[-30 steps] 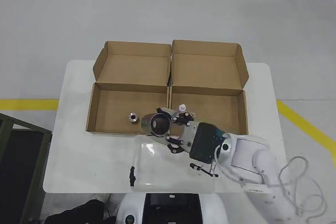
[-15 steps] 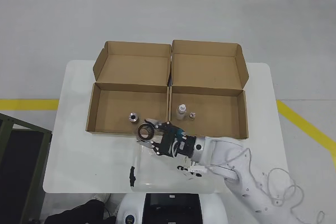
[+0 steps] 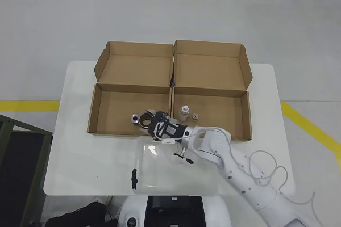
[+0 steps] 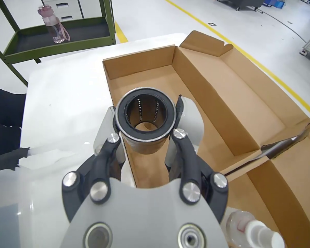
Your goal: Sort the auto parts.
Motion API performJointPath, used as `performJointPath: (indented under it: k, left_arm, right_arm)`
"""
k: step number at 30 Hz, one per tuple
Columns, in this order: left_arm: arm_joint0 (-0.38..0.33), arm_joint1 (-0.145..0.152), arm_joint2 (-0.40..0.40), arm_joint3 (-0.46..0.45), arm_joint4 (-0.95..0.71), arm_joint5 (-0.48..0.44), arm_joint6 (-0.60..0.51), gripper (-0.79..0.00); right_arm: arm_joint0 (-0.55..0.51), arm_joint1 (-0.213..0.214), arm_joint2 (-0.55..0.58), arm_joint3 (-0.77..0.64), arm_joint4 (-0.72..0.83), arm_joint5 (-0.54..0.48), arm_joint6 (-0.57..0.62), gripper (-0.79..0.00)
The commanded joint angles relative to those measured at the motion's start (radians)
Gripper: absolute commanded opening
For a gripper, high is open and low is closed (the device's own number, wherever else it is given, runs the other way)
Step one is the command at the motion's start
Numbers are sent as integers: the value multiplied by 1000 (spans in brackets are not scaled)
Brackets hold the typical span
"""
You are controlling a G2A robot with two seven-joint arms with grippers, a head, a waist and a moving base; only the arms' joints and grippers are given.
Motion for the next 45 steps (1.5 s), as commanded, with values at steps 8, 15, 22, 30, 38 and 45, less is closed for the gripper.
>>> performJointPath:
  k: [8, 15, 22, 30, 38, 45]
  left_arm:
    - [0, 0, 0, 0, 0, 0, 0, 0]
    - [0, 0, 0, 0, 0, 0, 0, 0]
    - [0, 0, 0, 0, 0, 0, 0, 0]
    - [0, 0, 0, 0, 0, 0, 0, 0]
    - [0, 0, 0, 0, 0, 0, 0, 0]
    - [0, 0, 0, 0, 0, 0, 0, 0]
  right_arm:
    - [84, -31, -42, 78, -30, 61, 56, -785]
    - [125, -52, -67, 141, -30, 74, 106, -785]
    - [147, -71, -86, 207, -23, 80, 129, -785]
    - [163, -88, -101, 256, -25, 82, 136, -545]
    - [171, -101, -104, 287, -30, 79, 142, -536]
    - [166, -107, -98, 294, -38, 76, 144, 0]
